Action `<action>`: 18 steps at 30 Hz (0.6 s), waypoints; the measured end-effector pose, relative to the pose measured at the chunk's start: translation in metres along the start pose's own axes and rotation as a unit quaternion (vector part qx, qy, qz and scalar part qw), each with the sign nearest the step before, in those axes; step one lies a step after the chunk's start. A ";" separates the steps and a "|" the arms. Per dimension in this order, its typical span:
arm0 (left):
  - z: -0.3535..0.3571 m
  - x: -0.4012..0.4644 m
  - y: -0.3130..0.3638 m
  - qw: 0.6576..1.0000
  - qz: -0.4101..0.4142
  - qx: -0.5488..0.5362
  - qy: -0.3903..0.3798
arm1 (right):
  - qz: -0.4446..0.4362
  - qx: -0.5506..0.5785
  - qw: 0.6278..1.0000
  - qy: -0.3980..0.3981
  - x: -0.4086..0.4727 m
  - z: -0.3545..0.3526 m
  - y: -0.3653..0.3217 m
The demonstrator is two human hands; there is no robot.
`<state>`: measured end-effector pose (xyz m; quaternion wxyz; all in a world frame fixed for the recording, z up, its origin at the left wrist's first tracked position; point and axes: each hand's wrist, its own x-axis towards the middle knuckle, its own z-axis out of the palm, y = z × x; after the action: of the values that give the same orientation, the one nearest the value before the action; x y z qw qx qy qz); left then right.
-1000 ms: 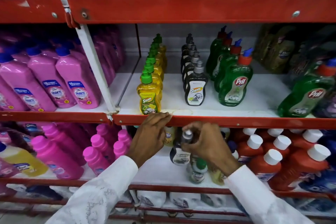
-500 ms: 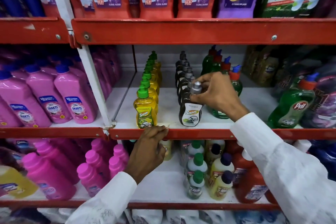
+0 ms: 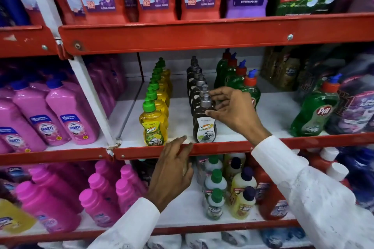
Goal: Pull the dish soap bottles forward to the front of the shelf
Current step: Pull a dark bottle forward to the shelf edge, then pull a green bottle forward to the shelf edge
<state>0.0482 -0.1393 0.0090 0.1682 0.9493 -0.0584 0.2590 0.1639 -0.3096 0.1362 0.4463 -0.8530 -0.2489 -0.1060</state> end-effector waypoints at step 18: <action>0.052 0.034 0.051 0.995 0.057 -0.043 -0.070 | 0.220 -0.023 0.865 0.450 -0.046 -0.063 0.175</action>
<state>0.0924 -0.2057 -0.0011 0.1894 0.9521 -0.1349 0.1985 0.2184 -0.4594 0.0303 0.5020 -0.7554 0.1750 -0.3829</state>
